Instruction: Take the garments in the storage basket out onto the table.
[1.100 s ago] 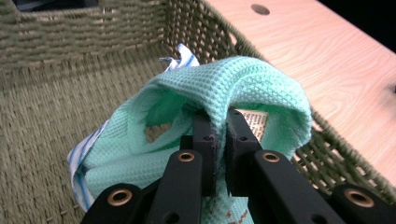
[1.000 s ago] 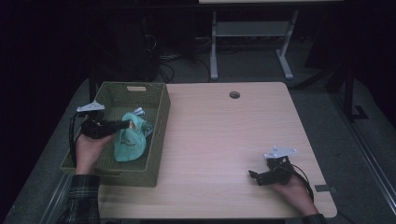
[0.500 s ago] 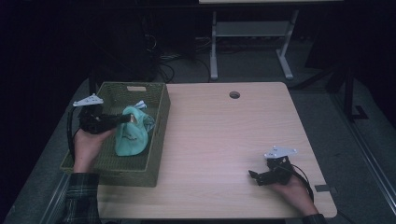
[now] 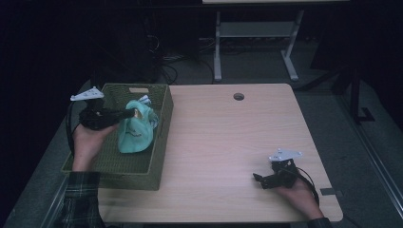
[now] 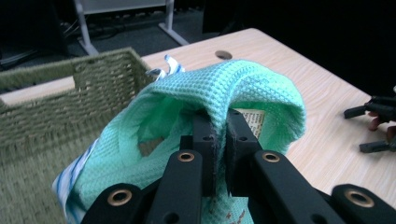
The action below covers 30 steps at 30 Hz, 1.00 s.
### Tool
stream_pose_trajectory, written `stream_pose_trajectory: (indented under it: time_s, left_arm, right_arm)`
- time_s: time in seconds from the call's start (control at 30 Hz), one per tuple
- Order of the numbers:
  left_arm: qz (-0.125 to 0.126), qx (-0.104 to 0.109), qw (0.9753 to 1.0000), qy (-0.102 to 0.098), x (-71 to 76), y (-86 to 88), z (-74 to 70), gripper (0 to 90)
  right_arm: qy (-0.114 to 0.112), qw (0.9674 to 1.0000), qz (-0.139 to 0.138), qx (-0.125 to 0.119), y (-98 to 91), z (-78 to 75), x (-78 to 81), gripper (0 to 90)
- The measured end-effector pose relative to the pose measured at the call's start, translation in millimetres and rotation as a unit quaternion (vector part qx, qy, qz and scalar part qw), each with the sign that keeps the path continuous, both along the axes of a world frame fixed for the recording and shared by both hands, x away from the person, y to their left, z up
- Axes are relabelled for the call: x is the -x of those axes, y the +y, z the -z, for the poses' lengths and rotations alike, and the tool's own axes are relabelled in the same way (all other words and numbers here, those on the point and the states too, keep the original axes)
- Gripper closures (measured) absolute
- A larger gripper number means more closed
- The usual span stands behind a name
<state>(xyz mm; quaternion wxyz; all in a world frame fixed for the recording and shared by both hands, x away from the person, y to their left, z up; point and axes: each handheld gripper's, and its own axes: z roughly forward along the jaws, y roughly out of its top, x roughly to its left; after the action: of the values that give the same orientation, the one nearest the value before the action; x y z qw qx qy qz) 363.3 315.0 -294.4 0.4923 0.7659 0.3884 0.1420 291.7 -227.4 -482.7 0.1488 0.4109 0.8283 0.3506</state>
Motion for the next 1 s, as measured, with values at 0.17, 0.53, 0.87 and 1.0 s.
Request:
stream_pose_trajectory:
  time_s: [0.17, 0.53, 0.87, 1.0]
  left_arm:
    - [0.008, 0.004, 0.9999, -0.01, 0.0, -5.7, -11.2, 84.5]
    - [0.034, 0.01, 0.9989, -0.029, -0.8, -23.5, -33.3, 84.5]
    - [0.064, 0.018, 0.9967, -0.046, -1.4, -47.7, -50.9, 84.6]
    - [0.078, 0.021, 0.9956, -0.048, -2.3, -60.5, -52.2, 84.6]
  right_arm:
    - [0.0, 1.0, 0.0, 0.0, 0.0, 0.0, 0.0, 2.1]
    - [0.0, 1.0, 0.0, 0.0, 0.1, 0.0, 0.0, 2.1]
    - [0.0, 1.0, 0.0, 0.0, 0.0, 0.0, 0.0, 2.1]
    - [0.0, 1.0, 0.0, 0.0, 0.0, 0.0, 0.0, 2.1]
